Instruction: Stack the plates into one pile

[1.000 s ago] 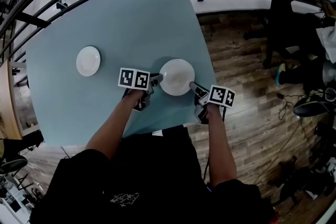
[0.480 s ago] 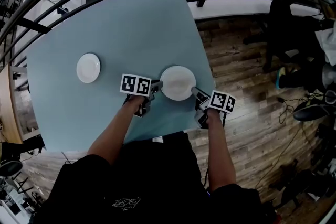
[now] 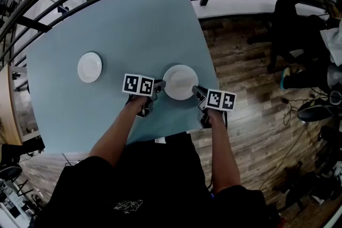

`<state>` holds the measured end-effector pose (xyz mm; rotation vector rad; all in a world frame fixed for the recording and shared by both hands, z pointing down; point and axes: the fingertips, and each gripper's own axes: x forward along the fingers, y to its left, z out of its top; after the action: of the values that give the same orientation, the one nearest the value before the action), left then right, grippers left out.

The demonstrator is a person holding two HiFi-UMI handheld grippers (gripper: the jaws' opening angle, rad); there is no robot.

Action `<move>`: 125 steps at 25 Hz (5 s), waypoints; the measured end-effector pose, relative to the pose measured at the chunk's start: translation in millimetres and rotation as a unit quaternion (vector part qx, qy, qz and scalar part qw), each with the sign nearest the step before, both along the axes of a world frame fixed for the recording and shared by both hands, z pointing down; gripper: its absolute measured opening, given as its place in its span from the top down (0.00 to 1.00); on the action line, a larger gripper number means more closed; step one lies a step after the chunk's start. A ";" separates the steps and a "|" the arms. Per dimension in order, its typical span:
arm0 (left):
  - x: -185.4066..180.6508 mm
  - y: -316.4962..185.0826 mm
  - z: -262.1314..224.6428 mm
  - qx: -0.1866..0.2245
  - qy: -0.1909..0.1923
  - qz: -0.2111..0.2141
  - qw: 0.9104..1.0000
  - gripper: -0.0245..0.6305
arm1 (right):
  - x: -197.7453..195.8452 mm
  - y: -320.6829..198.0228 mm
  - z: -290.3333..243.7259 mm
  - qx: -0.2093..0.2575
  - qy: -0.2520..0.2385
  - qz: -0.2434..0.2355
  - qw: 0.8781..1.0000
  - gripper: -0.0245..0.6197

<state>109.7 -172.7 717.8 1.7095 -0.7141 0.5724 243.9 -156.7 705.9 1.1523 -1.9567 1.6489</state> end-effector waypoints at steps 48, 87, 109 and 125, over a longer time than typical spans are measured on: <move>-223.9 54.4 -76.3 0.080 0.023 -0.180 0.980 0.94 | -189.1 8.6 -73.5 0.142 0.078 -0.210 0.964 0.95; -456.8 16.7 -36.6 0.031 0.119 -0.372 0.920 0.87 | -439.1 -46.9 -28.7 0.001 -0.106 -0.147 0.983 0.79; -474.0 -24.8 -7.4 -0.019 0.098 -0.372 0.923 0.80 | -471.3 -80.6 1.0 -0.045 -0.082 -0.094 0.991 0.72; -455.2 -8.3 -14.3 -0.023 0.091 -0.350 0.932 0.91 | -455.1 -61.0 -6.0 -0.035 -0.077 -0.085 0.993 0.91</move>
<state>-345.5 -181.0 703.5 1.3155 -1.0883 -0.0699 -211.2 -217.7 699.9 0.8285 -2.0095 1.7456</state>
